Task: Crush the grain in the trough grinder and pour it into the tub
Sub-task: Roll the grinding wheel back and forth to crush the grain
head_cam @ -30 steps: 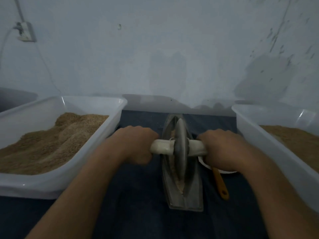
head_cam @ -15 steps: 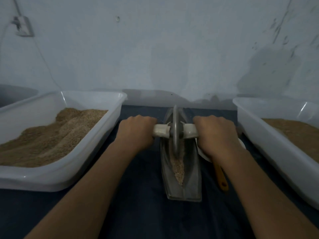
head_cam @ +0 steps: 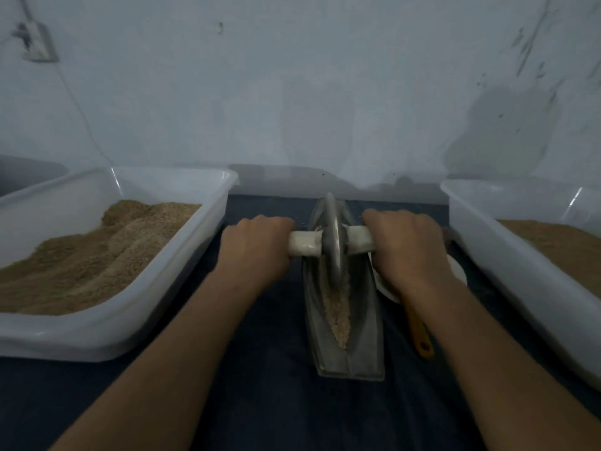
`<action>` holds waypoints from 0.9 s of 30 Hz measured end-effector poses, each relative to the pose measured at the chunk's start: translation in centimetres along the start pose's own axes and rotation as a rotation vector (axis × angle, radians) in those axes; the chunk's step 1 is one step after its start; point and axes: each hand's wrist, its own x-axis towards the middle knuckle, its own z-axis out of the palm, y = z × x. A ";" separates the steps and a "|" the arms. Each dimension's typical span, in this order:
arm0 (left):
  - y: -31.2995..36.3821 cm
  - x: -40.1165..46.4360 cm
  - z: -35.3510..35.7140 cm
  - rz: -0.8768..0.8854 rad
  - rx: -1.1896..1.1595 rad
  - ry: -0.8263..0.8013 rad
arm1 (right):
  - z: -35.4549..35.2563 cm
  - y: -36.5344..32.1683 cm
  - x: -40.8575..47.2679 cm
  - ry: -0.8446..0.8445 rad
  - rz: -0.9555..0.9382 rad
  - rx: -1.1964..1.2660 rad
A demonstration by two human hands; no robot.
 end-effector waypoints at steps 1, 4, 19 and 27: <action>0.0 0.0 0.1 0.001 0.003 0.003 | 0.0 -0.1 0.1 0.016 -0.008 -0.004; -0.3 -0.4 -1.1 0.070 0.012 -0.136 | -1.6 0.8 -0.3 -0.189 -0.012 0.080; 0.5 0.2 0.9 0.001 0.112 0.213 | -0.9 0.0 -0.4 -0.118 0.104 0.093; -1.4 -1.3 -2.5 0.171 -0.022 -0.273 | -4.6 1.1 -2.1 -0.519 -0.032 0.138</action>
